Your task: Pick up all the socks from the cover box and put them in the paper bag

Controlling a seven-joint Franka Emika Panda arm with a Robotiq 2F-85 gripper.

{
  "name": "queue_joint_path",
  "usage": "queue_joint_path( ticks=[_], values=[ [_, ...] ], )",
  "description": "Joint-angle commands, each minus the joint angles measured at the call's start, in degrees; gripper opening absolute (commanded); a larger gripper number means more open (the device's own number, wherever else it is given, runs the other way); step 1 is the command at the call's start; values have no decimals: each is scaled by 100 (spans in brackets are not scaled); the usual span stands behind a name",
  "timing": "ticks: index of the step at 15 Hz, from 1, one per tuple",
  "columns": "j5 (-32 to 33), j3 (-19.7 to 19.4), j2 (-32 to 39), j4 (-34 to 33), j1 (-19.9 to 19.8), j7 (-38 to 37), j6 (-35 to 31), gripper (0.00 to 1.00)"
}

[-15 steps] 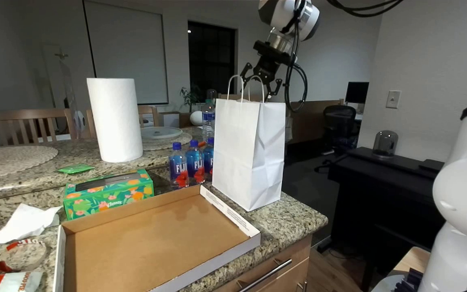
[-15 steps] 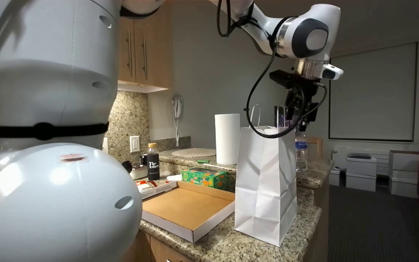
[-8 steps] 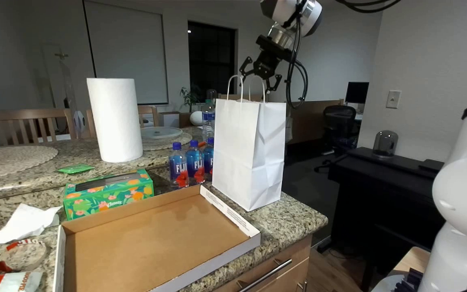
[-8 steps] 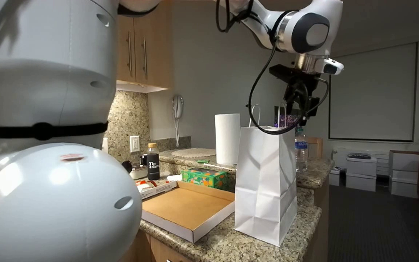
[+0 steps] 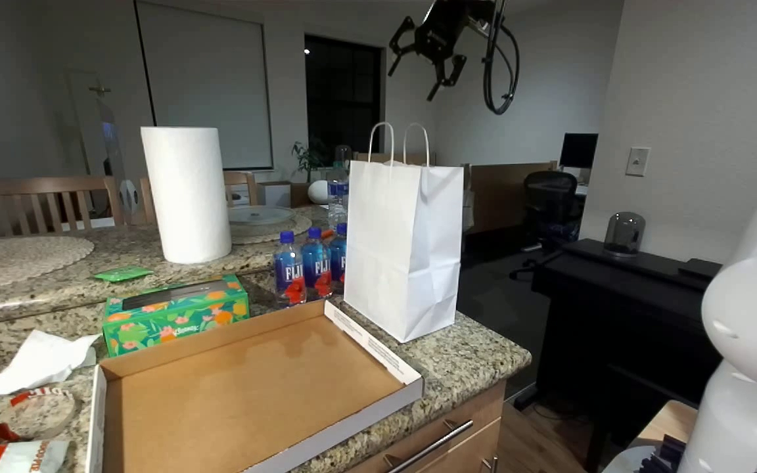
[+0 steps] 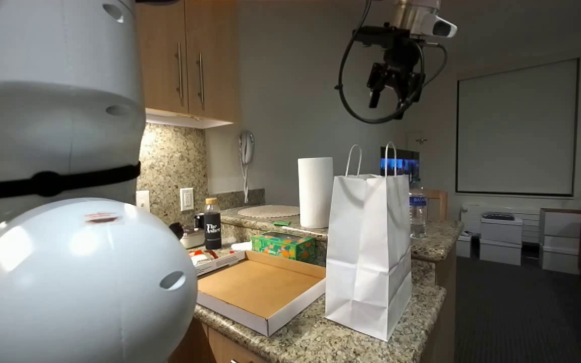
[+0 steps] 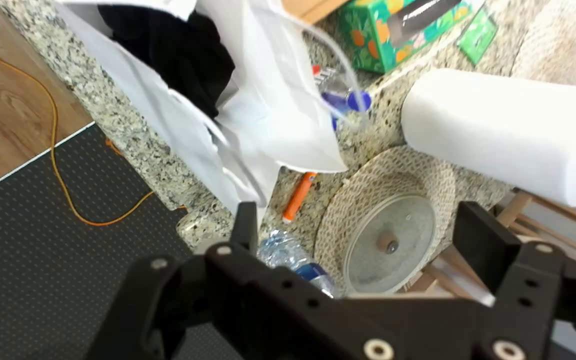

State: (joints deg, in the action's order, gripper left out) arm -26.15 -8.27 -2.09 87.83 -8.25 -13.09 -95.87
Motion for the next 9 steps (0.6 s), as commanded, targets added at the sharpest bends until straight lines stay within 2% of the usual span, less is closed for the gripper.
queue_joint_path(
  ticks=[1, 5, 9],
  values=[
    [69, 96, 95, -952, 143, 190, 1491, 100],
    [130, 527, 216, -1594, 578, 70, 2555, 100],
    [502, 1159, 424, -1786, 1207, -190, 2922, 100]
  ],
)
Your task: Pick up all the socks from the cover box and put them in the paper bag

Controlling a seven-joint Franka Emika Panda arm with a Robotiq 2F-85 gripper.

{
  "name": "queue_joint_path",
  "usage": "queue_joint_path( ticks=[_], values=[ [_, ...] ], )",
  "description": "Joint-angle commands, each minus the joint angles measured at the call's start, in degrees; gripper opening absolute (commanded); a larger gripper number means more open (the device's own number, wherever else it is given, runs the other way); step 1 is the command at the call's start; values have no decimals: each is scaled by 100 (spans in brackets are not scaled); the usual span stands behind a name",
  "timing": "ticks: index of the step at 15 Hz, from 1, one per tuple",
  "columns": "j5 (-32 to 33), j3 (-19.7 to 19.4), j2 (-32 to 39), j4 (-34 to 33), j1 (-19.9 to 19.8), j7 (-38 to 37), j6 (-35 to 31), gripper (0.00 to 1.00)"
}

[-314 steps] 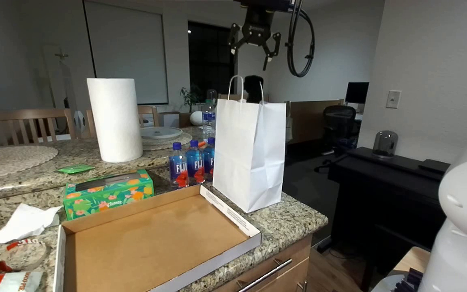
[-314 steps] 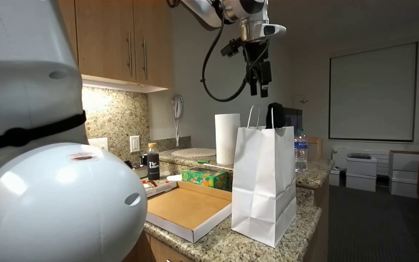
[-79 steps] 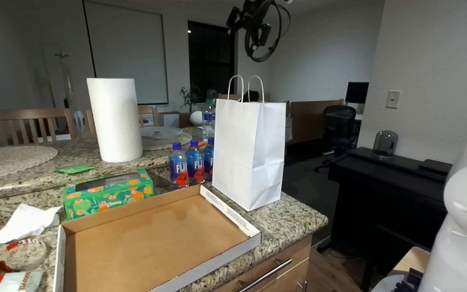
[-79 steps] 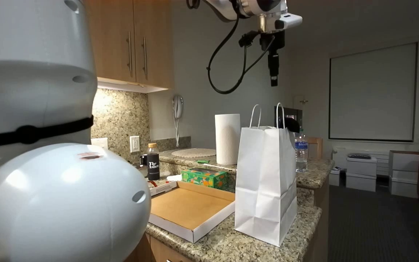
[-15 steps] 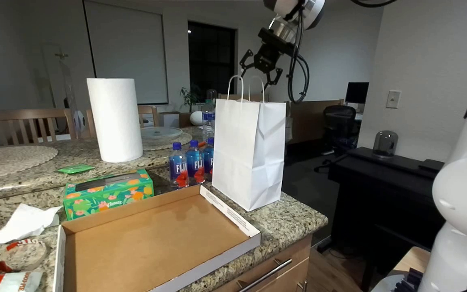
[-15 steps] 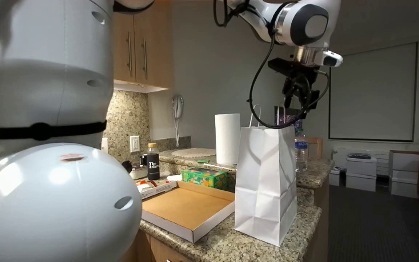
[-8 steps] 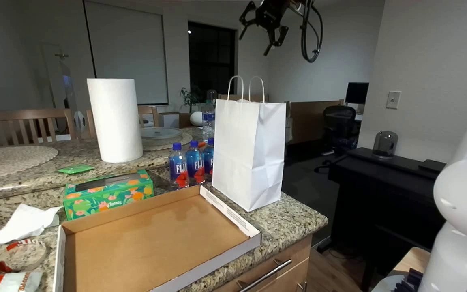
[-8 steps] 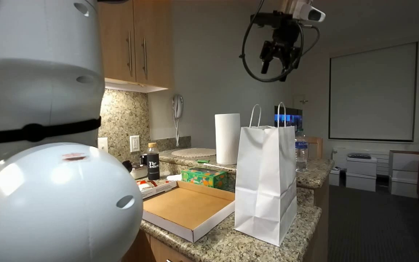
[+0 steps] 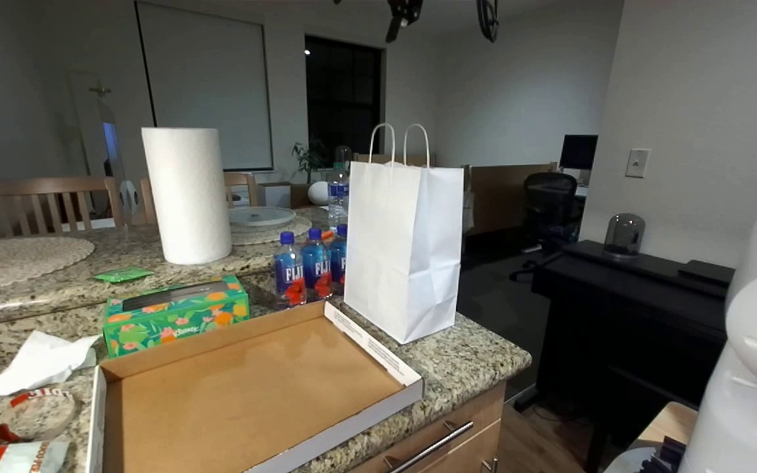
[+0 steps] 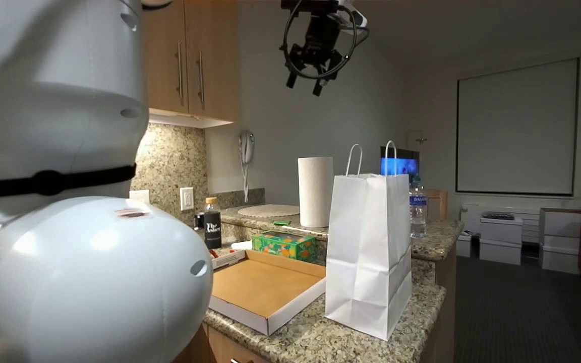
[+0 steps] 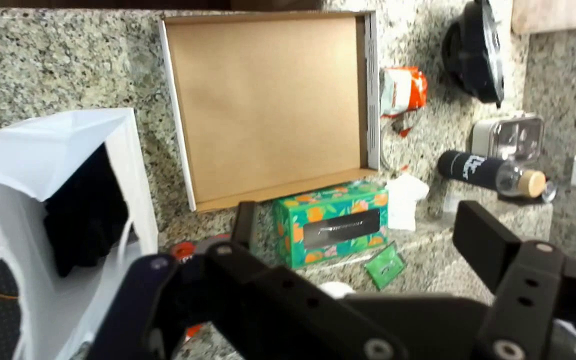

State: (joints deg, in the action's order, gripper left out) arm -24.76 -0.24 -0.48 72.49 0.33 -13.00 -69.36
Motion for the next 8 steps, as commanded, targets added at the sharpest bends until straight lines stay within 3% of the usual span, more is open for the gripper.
queue_joint_path(
  ticks=[1, 4, 8],
  values=[
    [516, 516, 317, -195, 519, -293, 187, 100],
    [1064, 907, 404, 191, 1018, -798, -631, 100],
    [1487, 1140, 423, 1083, 1465, -1299, -2311, 100]
  ],
)
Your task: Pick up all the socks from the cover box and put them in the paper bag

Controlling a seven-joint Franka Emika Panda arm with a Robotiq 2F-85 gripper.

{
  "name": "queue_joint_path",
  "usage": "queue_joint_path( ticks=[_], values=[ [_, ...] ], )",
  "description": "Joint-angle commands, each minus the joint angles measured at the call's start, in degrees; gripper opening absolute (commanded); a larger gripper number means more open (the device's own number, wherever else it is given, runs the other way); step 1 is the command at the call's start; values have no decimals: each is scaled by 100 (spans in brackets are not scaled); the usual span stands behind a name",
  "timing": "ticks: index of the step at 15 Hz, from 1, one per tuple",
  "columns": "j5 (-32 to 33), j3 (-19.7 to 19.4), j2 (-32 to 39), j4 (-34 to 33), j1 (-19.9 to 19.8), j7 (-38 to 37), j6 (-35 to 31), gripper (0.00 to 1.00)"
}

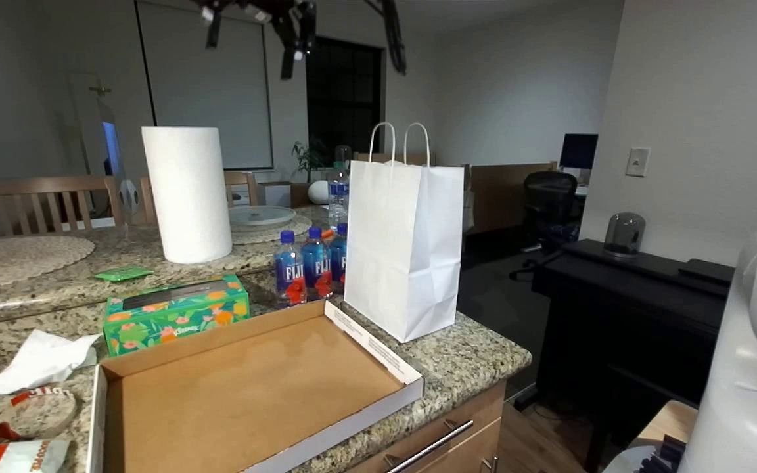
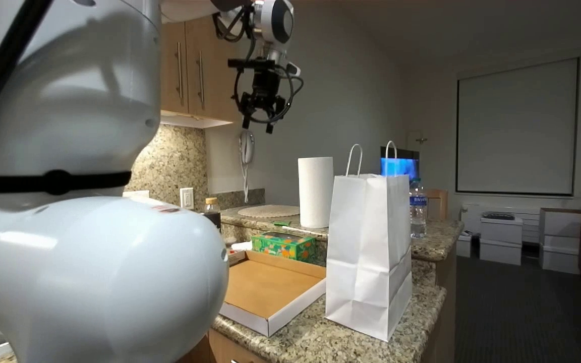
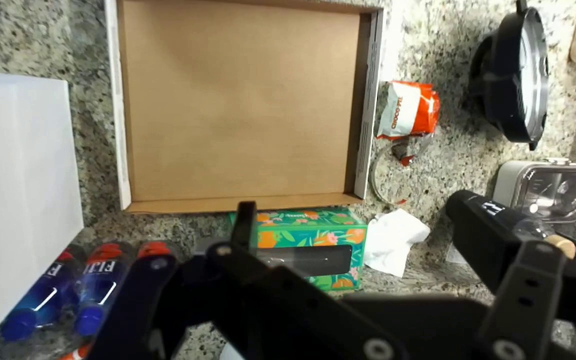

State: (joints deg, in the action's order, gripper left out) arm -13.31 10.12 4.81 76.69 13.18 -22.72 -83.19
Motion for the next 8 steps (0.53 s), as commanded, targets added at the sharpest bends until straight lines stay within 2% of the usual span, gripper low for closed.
queue_joint_path(
  ticks=[1, 5, 8],
  values=[
    [574, 100, -194, 973, 270, -518, -1518, 100],
    [1503, 168, -429, 2214, 420, -1042, -3376, 100],
    [1764, 213, -446, 2618, 392, -1225, -3442, 100]
  ],
)
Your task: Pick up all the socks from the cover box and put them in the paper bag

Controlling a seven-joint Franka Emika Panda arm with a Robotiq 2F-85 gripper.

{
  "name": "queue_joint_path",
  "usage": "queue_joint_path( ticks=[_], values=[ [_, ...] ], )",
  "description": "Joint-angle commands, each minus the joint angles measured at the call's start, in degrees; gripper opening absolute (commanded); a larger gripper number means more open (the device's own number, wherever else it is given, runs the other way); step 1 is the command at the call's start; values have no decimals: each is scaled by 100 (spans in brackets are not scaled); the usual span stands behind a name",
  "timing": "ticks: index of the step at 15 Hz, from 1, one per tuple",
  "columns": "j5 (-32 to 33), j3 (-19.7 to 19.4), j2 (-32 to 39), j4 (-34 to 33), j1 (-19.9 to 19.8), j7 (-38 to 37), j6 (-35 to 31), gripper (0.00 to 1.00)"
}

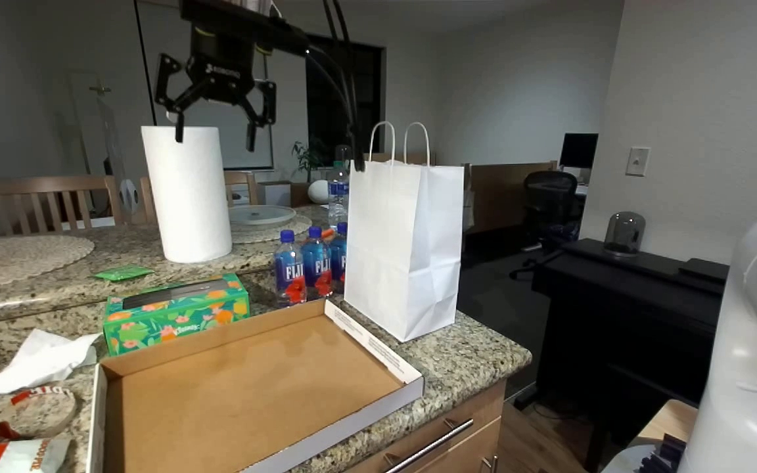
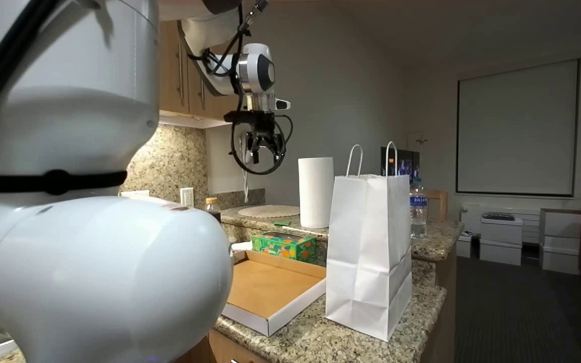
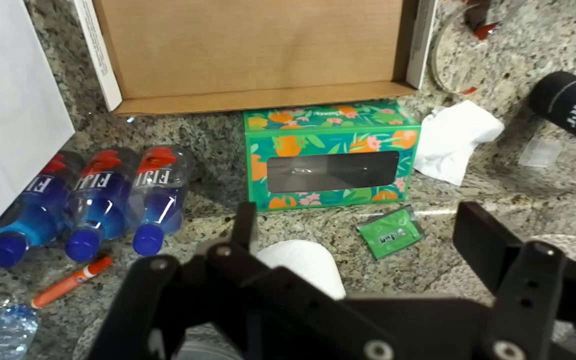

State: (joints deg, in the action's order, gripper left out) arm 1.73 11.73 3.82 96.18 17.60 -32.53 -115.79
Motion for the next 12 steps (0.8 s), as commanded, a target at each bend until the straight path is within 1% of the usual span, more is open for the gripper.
queue_joint_path(
  ticks=[1, 4, 6, 7, 12],
  values=[
    [202, 66, -343, 718, -69, -170, 45, 100],
    [-9, 76, -419, 950, -110, 34, 300, 100],
    [-16, 79, -481, 1078, -119, 4, 382, 100],
    [93, 99, -197, 759, -99, -70, 301, 100],
    [90, 107, -283, 874, -112, -68, 361, 100]
  ],
)
